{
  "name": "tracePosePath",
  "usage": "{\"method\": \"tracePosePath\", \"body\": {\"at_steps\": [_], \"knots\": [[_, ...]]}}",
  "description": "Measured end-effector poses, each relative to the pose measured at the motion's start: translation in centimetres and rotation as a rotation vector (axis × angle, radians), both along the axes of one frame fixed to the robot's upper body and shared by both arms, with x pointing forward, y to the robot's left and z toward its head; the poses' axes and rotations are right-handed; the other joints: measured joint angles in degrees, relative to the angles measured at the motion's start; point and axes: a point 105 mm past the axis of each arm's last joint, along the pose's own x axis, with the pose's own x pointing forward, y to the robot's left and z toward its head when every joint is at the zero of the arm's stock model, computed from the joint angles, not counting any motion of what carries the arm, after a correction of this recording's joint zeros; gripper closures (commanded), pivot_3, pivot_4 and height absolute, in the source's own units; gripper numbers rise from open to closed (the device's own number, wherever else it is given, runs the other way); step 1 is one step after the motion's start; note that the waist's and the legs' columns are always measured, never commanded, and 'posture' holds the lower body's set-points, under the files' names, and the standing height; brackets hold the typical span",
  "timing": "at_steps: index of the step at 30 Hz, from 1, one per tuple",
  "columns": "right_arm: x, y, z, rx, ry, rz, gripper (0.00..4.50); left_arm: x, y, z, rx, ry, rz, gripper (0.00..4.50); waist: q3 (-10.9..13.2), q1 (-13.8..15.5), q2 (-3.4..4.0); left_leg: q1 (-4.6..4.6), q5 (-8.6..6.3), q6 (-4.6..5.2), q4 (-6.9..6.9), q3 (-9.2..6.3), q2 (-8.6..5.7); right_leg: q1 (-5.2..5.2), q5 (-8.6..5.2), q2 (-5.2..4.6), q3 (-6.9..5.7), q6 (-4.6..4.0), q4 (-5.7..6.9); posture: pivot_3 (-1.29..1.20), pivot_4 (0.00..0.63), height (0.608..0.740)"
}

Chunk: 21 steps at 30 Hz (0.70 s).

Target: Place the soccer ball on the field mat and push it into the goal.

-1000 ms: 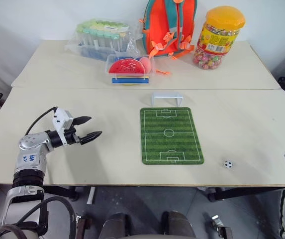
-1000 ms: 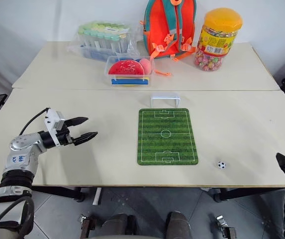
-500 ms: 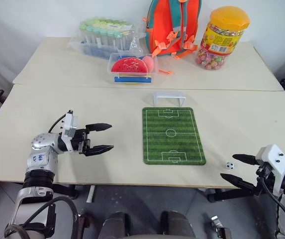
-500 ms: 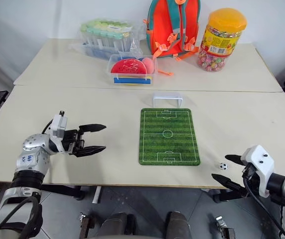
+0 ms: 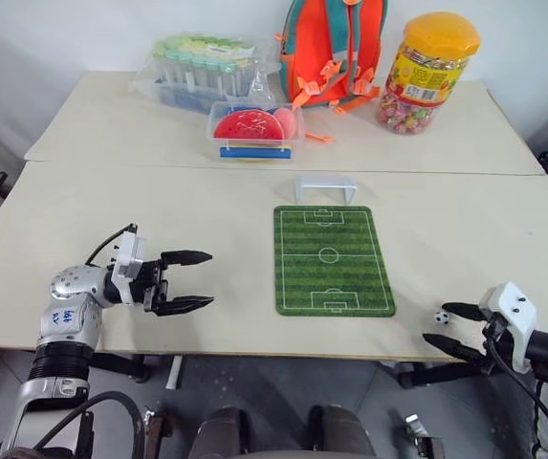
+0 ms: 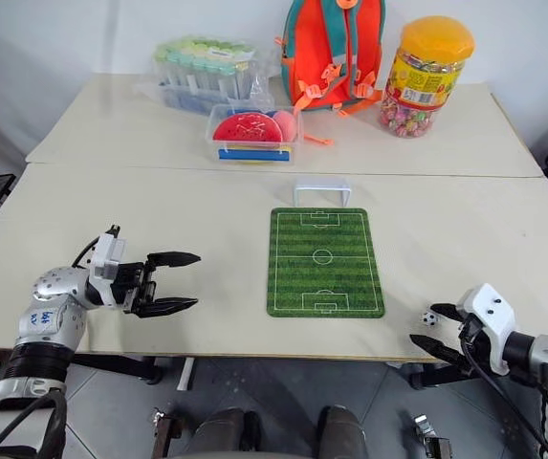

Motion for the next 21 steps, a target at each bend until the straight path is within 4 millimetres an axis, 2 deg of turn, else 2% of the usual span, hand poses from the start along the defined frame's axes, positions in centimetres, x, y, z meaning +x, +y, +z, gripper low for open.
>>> {"method": "tracePosePath", "body": {"at_steps": [7, 10, 15, 16, 18, 21], "knots": [[0.2, 0.1, 0.1, -0.011, -0.036, 0.007, 3.63, 0.0, -0.2, 0.0, -0.002, -0.011, -0.007, 0.0, 0.0, -0.03, 0.0, 0.0, 0.0, 0.0, 0.01, 0.0, 0.01, 0.0, 0.0, 0.0, -0.01, 0.0, 0.01, 0.0, 0.15, 0.74], [0.4, 1.2, 1.4, -0.017, -0.077, 0.038, 3.66, 0.0, -0.4, 0.0, -0.005, -0.025, -0.011, 0.0, 0.0, -0.05, 0.01, 0.0, 0.0, 0.0, 0.01, -0.02, 0.03, -0.01, 0.0, 0.01, -0.01, 0.0, 0.02, 0.0, 0.15, 0.74], [1.6, 3.8, 5.3, -0.025, -0.182, 0.121, 3.66, 0.1, -0.7, 0.1, -0.015, -0.05, -0.014, 0.0, 0.0, -0.09, 0.01, -0.01, 0.0, 0.0, 0.02, -0.04, 0.04, -0.01, 0.0, 0.01, -0.02, 0.0, 0.02, 0.0, 0.15, 0.74], [1.9, 4.7, 5.9, -0.022, -0.193, 0.147, 3.66, 0.1, -0.7, 0.0, -0.018, -0.052, -0.013, 0.0, 0.0, -0.15, 0.01, -0.01, 0.0, -0.01, 0.04, -0.04, 0.05, -0.01, 0.0, 0.01, -0.02, 0.0, 0.03, 0.0, 0.15, 0.74], [2.5, 7.5, 7.1, 0.003, -0.203, 0.244, 3.66, 0.2, -0.9, -0.2, -0.026, -0.064, -0.012, 0.0, 0.0, -0.26, 0.01, -0.02, 0.0, -0.01, 0.04, -0.06, 0.06, -0.02, 0.0, 0.01, -0.03, 0.0, 0.03, 0.0, 0.15, 0.74], [2.8, 11.0, 6.9, -0.012, -0.164, 0.387, 3.66, 0.2, -0.9, -0.3, -0.026, -0.093, -0.008, 0.0, 0.0, -0.21, 0.01, -0.15, 0.0, -0.01, 0.08, -0.14, 0.06, -0.08, 0.0, 0.0, -0.11, -0.01, 0.02, 0.0, 0.15, 0.74]]}}
